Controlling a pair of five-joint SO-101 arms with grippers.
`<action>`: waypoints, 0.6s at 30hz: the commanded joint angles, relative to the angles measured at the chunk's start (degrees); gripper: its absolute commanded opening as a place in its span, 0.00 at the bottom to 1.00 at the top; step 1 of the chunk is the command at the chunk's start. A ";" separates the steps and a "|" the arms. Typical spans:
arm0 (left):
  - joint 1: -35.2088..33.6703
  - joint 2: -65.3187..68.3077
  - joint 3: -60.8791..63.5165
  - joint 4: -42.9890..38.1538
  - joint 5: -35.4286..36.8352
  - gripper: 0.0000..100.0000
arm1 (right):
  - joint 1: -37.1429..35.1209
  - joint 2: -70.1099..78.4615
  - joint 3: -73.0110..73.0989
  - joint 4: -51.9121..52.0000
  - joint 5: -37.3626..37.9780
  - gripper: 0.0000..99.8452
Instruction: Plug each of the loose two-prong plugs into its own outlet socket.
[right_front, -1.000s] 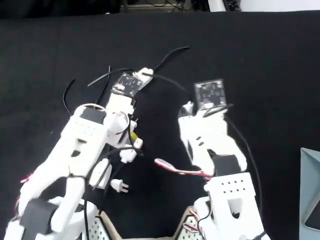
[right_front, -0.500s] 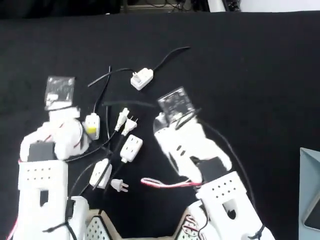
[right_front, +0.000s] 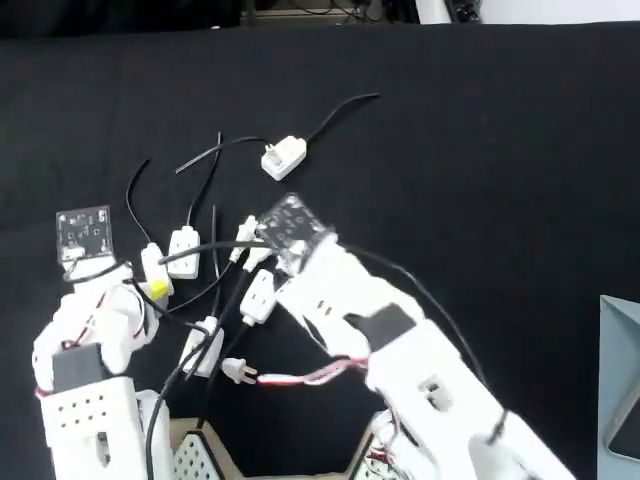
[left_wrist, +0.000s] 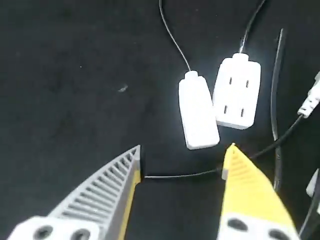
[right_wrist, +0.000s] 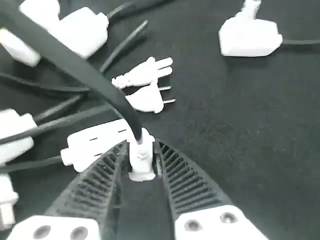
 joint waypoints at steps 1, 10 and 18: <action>-1.10 -5.89 1.80 -0.09 0.62 0.27 | -0.97 12.62 -6.99 -3.08 3.87 0.01; -1.19 -9.67 3.03 0.09 0.62 0.27 | -3.87 16.75 -8.57 -5.36 4.75 0.01; -1.19 -9.67 3.03 0.00 0.62 0.27 | -4.66 16.92 -4.97 -12.75 4.92 0.01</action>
